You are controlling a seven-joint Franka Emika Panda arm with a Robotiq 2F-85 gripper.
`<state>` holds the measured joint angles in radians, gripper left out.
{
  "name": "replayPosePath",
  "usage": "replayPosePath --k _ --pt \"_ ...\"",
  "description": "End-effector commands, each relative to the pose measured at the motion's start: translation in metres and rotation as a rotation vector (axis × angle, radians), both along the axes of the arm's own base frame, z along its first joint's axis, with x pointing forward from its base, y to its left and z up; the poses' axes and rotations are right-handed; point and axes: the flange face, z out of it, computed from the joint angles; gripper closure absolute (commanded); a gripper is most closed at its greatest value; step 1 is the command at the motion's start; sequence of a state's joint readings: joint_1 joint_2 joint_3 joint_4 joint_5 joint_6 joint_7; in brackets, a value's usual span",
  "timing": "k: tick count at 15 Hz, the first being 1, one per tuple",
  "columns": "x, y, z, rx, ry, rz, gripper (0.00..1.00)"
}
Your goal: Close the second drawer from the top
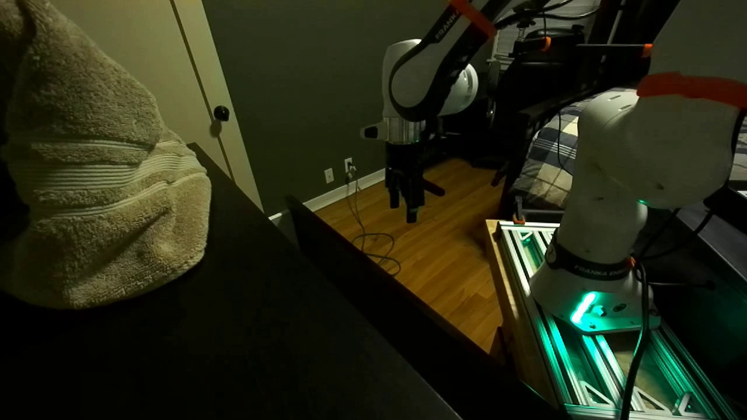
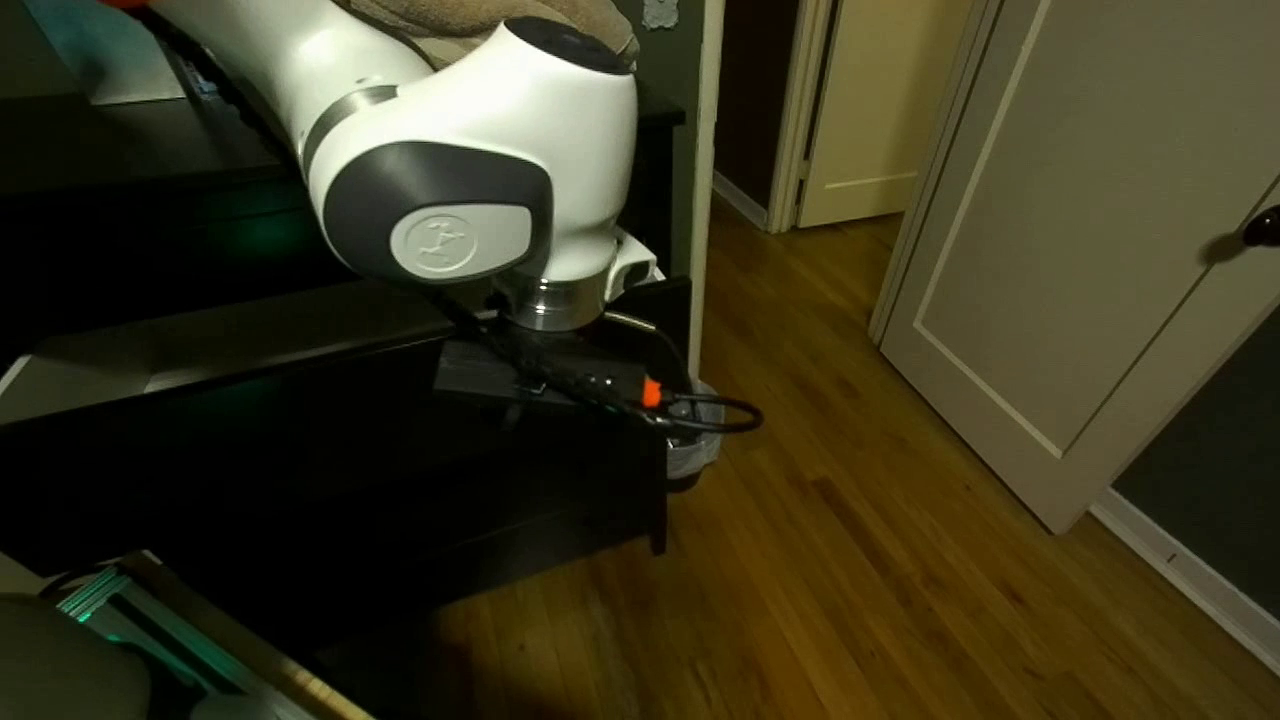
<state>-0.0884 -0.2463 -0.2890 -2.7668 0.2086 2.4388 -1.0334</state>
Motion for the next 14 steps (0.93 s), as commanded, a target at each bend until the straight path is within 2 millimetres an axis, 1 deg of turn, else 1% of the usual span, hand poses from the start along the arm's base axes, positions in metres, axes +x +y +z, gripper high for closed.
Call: replayPosePath --k 1,2,3,5,10,14 --pt "0.013 0.025 0.013 0.055 -0.061 0.032 0.00" --pt "0.010 0.013 0.008 0.027 -0.031 0.015 0.00" --pt "0.013 0.020 0.011 0.034 -0.041 0.022 0.00" --pt "0.016 0.025 0.013 0.037 -0.047 0.030 0.00" --pt "0.016 0.025 0.013 0.038 -0.048 0.030 0.00" --pt "0.023 0.051 -0.002 0.037 -0.028 0.072 0.00"
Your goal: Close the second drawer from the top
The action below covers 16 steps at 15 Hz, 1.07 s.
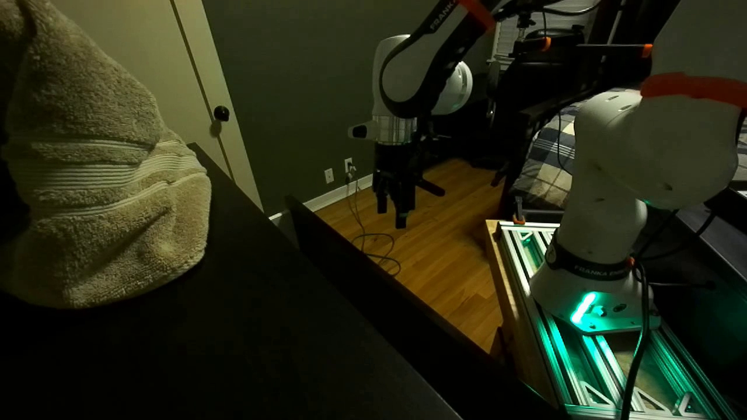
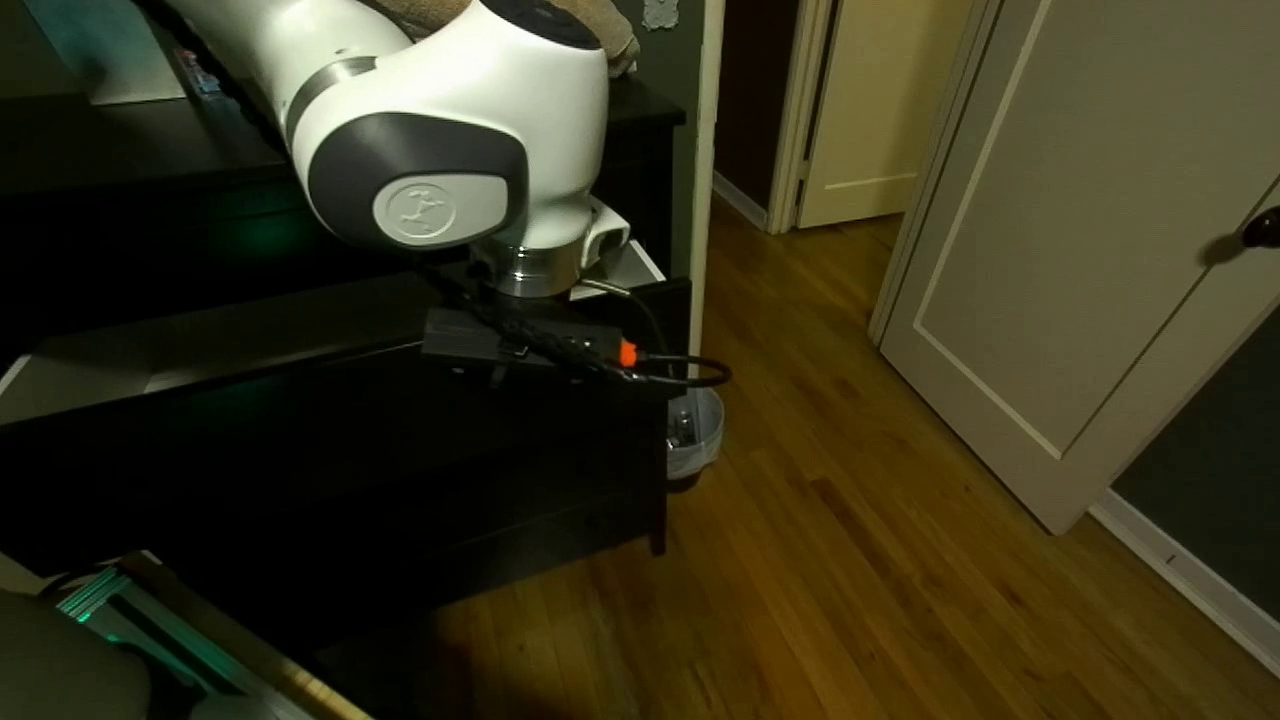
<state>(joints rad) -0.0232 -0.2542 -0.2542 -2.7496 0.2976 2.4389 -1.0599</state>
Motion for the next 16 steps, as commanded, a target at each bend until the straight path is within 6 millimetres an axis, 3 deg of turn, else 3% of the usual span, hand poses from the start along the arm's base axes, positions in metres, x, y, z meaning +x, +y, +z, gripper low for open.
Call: replayPosePath --k 1,8,16 --pt "0.007 0.024 -0.016 0.000 0.019 0.033 0.00" --pt "0.011 0.061 -0.043 0.041 0.035 0.065 0.00" --pt "0.008 0.109 -0.063 0.223 -0.002 0.123 0.00"
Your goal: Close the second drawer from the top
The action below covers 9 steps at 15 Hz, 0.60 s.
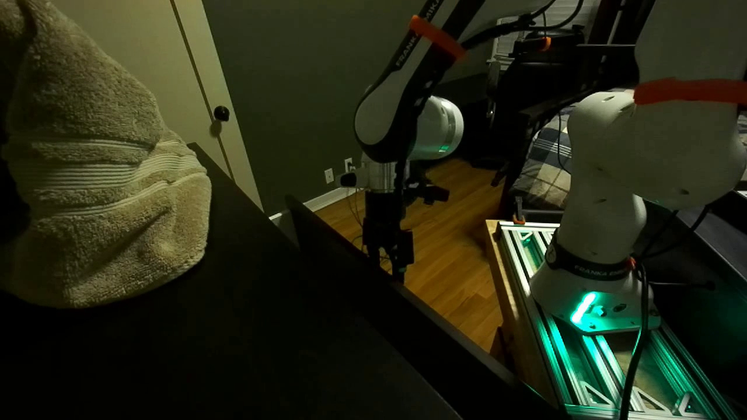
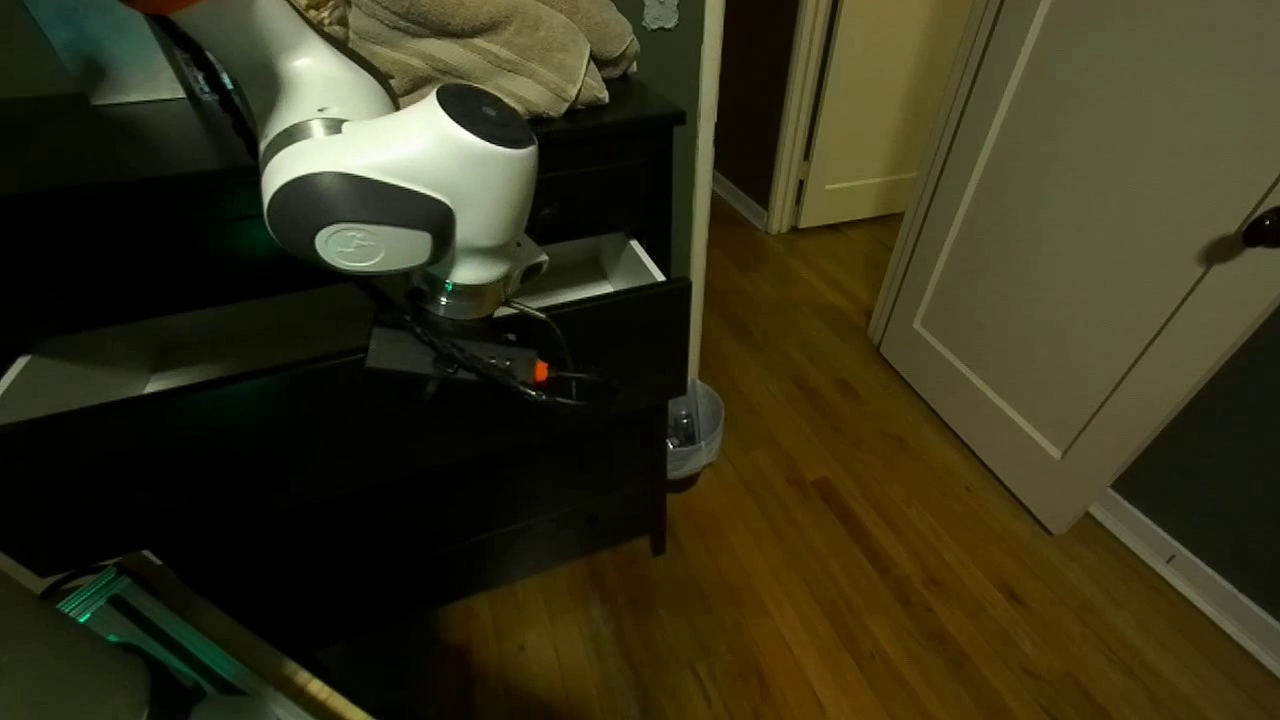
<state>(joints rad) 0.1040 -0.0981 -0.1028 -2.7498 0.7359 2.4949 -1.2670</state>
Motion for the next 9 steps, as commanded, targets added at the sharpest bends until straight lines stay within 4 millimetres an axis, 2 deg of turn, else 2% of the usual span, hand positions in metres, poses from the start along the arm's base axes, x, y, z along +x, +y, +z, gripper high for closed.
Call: replayPosePath --k 1,9 --pt "0.001 0.018 -0.013 0.080 -0.034 0.060 0.00" --pt "0.004 0.055 -0.031 0.280 -0.119 0.111 0.00"
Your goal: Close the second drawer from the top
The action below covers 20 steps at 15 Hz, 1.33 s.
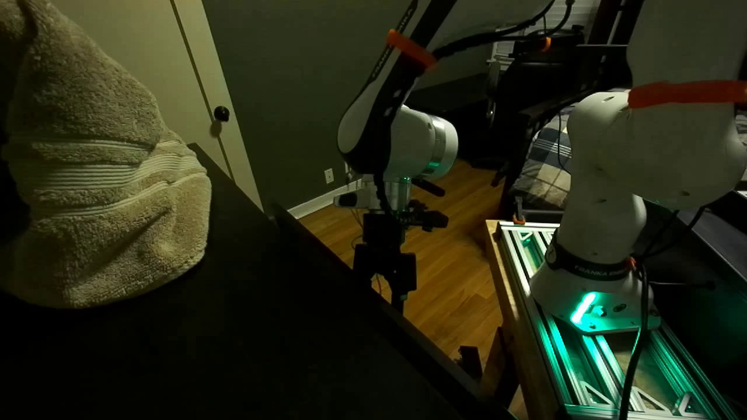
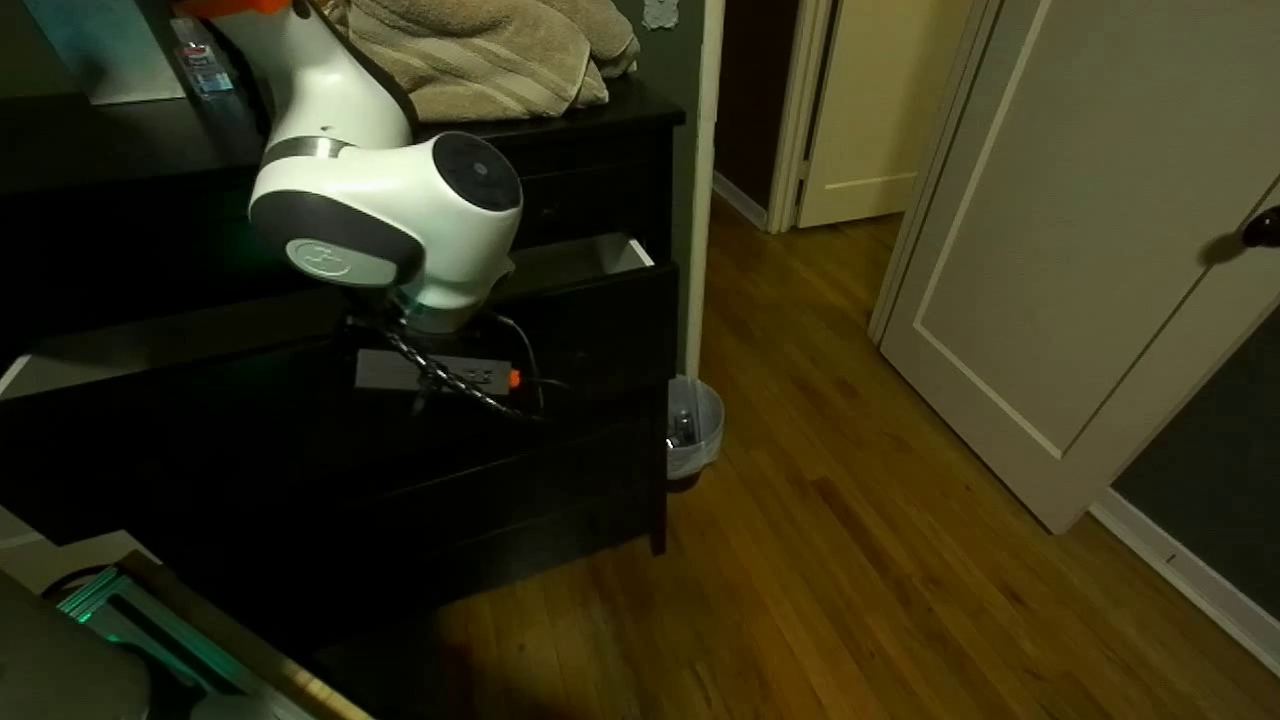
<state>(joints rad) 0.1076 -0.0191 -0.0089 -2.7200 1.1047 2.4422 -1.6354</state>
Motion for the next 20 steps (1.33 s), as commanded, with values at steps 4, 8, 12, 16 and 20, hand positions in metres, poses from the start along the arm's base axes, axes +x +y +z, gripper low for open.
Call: replayPosePath --k 4,8,12,16,20 --pt "0.013 0.030 -0.016 0.203 -0.066 -0.025 0.00" --pt "0.018 0.039 -0.029 0.272 -0.116 -0.076 0.00" --pt "0.018 0.051 -0.043 0.333 -0.153 -0.141 0.00" --pt "0.019 0.069 -0.057 0.388 -0.172 -0.188 0.00" --pt "0.022 0.083 -0.067 0.417 -0.184 -0.212 0.00"
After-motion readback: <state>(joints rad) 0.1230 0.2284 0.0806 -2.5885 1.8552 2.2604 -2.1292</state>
